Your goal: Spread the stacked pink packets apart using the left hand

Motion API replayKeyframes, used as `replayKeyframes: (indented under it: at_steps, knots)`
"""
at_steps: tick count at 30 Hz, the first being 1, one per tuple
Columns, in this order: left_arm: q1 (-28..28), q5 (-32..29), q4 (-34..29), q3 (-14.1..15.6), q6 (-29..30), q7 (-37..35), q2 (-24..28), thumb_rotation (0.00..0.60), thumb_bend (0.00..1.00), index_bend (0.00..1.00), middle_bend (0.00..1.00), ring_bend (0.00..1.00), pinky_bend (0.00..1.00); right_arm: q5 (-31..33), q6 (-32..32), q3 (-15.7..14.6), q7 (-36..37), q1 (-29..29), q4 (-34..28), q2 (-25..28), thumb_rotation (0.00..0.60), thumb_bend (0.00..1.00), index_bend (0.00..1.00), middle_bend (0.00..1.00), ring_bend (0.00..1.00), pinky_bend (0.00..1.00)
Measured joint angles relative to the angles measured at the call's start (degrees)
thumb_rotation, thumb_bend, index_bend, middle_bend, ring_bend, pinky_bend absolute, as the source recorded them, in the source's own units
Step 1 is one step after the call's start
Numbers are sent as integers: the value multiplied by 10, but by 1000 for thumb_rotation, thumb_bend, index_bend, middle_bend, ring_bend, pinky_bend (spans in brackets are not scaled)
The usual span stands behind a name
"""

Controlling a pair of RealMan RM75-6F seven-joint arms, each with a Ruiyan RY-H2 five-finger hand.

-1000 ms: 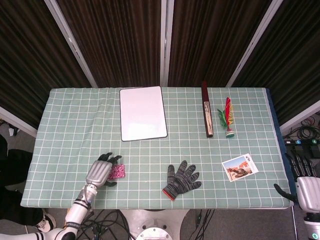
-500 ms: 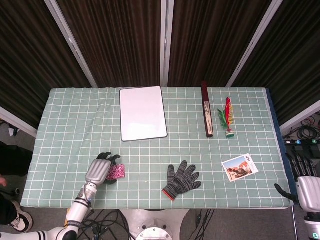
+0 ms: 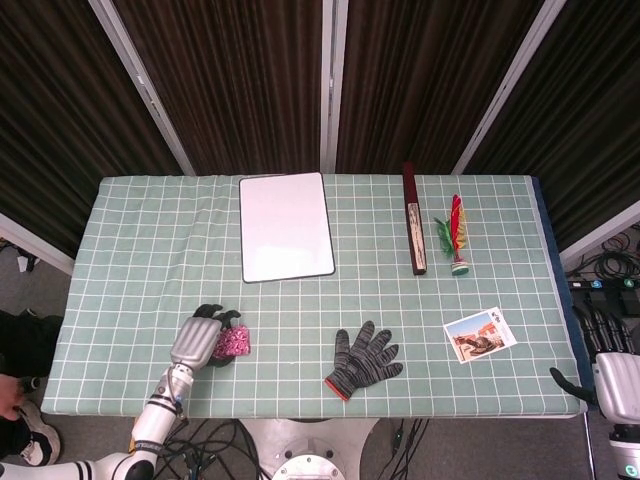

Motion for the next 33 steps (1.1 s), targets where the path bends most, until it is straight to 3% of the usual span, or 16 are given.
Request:
replayKeyframes:
  at_steps: [13,23,33]
  knots:
    - [-3,-4,-8,-1,7,7,3,600,255,278,521,209,180,2,-1,1,3,-1,0,1,600,87,0,0,0,0]
    - [-5,-8,-33,-6,11,12,23,600,286,280,537,217,189,3,-1,2,4,-1,1,2,600,87,0,0,0,0]
    - [-15,-39,-16,-47,13,-5,54,600,286,281,538,218,189,2,-4,2,0,0,0,1,600,87,0,0,0,0]
